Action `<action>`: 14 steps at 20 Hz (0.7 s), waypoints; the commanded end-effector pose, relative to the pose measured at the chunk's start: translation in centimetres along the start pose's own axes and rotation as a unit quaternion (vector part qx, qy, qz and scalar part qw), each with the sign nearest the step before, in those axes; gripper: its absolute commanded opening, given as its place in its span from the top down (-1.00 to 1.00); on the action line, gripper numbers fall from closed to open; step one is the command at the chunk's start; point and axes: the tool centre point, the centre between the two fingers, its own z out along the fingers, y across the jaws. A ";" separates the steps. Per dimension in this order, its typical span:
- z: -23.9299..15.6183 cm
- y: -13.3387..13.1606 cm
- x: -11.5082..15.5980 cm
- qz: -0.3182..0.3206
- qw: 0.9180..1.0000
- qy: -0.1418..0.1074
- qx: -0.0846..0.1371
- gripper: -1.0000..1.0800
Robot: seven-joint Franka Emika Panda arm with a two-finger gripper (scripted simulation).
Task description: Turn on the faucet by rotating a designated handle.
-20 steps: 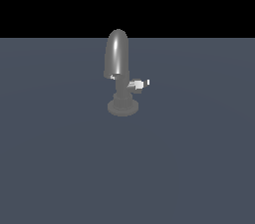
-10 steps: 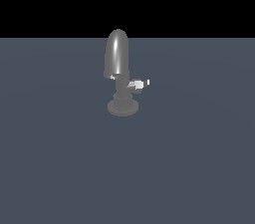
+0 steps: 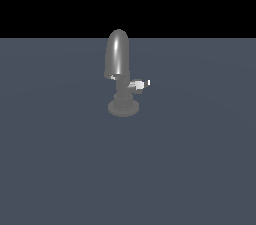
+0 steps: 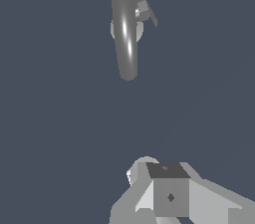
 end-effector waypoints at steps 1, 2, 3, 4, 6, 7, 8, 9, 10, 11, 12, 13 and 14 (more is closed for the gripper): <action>0.0 -0.4 1.1 0.016 1.000 -0.018 0.007 1.00; 0.0 -0.5 1.6 0.023 0.999 -0.026 0.010 1.00; 0.0 -0.7 2.1 0.030 0.999 -0.034 0.013 1.00; 0.0 -0.8 2.6 0.037 0.998 -0.042 0.017 1.00; 0.1 -1.1 3.6 0.051 0.997 -0.058 0.023 1.00; 0.1 -1.2 4.1 0.058 0.996 -0.066 0.026 1.00; 0.2 -1.3 4.7 0.065 0.995 -0.074 0.030 1.00; 0.2 -1.4 5.2 0.072 0.993 -0.082 0.033 1.00; 0.3 -1.5 5.7 0.079 0.992 -0.090 0.036 1.00; 0.3 -1.6 6.2 0.087 0.991 -0.098 0.039 1.00; 0.4 -1.7 6.8 0.094 0.989 -0.106 0.043 1.00; 0.5 -1.8 7.3 0.101 0.987 -0.115 0.046 1.00; 0.6 -1.8 7.8 0.108 0.985 -0.123 0.049 1.00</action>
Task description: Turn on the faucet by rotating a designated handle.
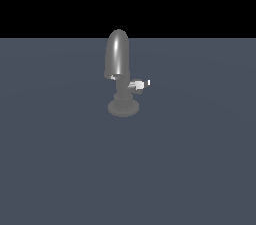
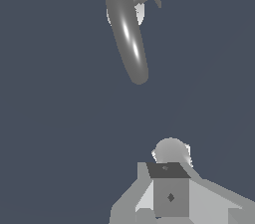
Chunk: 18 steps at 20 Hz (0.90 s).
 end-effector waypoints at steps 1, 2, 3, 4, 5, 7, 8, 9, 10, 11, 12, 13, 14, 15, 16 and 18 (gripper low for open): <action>0.0 -0.4 1.3 0.019 1.000 -0.021 0.008 1.00; 0.0 -0.6 1.8 0.026 0.999 -0.029 0.012 1.00; 0.0 -0.7 2.4 0.033 0.999 -0.038 0.015 1.00; 0.0 -0.9 2.9 0.041 0.998 -0.046 0.018 1.00; 0.0 -1.0 3.4 0.048 0.997 -0.055 0.022 1.00; 0.1 -1.2 4.5 0.063 0.995 -0.072 0.029 1.00; 0.1 -1.3 5.1 0.071 0.994 -0.080 0.032 1.00; 0.2 -1.4 5.6 0.078 0.992 -0.089 0.036 1.00; 0.2 -1.5 6.2 0.086 0.991 -0.097 0.039 1.00; 0.3 -1.6 6.7 0.093 0.989 -0.106 0.043 1.00; 0.4 -1.7 7.3 0.101 0.987 -0.115 0.046 1.00; 0.5 -1.8 7.8 0.108 0.985 -0.123 0.049 1.00; 0.6 -1.8 8.4 0.116 0.983 -0.132 0.053 1.00; 0.7 -1.9 8.9 0.124 0.981 -0.140 0.056 1.00; 0.8 -1.9 9.5 0.131 0.978 -0.149 0.060 1.00; 1.1 -2.0 10.6 0.146 0.973 -0.166 0.067 1.00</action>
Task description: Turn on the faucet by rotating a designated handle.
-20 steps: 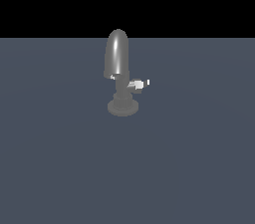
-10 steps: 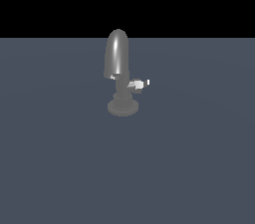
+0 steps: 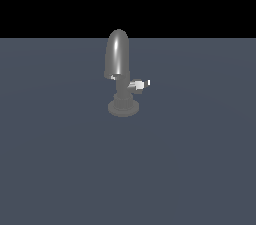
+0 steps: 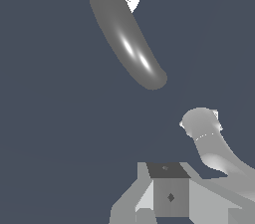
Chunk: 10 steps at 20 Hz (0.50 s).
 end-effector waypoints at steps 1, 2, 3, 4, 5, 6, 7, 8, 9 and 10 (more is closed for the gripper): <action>-0.1 -0.4 1.4 0.020 1.000 -0.023 0.009 1.00; -0.1 -0.6 2.0 0.028 0.999 -0.032 0.013 1.00; -0.1 -0.7 2.5 0.035 0.998 -0.041 0.016 1.00; 0.0 -0.9 3.1 0.043 0.998 -0.050 0.020 1.00; 0.0 -1.0 3.7 0.051 0.997 -0.059 0.024 1.00; 0.0 -1.1 4.2 0.059 0.996 -0.068 0.027 1.00; 0.0 -1.3 4.8 0.067 0.994 -0.077 0.031 1.00; 0.1 -1.4 5.4 0.075 0.993 -0.087 0.035 1.00; 0.2 -1.5 6.0 0.083 0.991 -0.096 0.039 1.00; 0.2 -1.5 6.6 0.092 0.989 -0.105 0.043 1.00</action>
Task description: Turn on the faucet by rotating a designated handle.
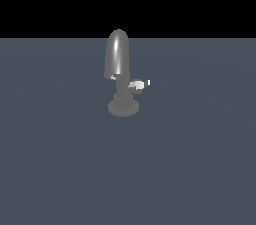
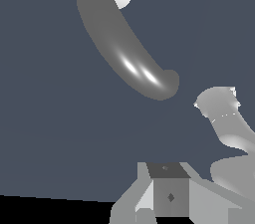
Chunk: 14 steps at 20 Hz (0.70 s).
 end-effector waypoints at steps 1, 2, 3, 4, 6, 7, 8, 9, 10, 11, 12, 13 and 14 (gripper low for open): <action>-0.1 -0.4 1.5 0.021 0.999 -0.024 0.010 1.00; -0.1 -0.6 2.1 0.029 0.999 -0.034 0.014 1.00; -0.1 -0.8 2.7 0.038 0.998 -0.044 0.018 1.00; -0.1 -0.9 3.3 0.046 0.997 -0.054 0.022 1.00; 0.0 -1.2 4.6 0.064 0.995 -0.074 0.030 1.00; 0.0 -1.3 5.3 0.073 0.993 -0.085 0.035 1.00; 0.1 -1.4 5.9 0.082 0.991 -0.095 0.039 1.00; 0.2 -1.5 6.6 0.091 0.989 -0.105 0.043 1.00; 0.2 -1.6 7.2 0.100 0.987 -0.115 0.047 1.00; 0.3 -1.7 7.8 0.108 0.985 -0.125 0.051 1.00; 0.4 -1.7 8.4 0.117 0.982 -0.135 0.055 1.00; 0.5 -1.8 9.0 0.125 0.980 -0.144 0.059 1.00; 0.7 -1.8 9.6 0.133 0.977 -0.154 0.063 1.00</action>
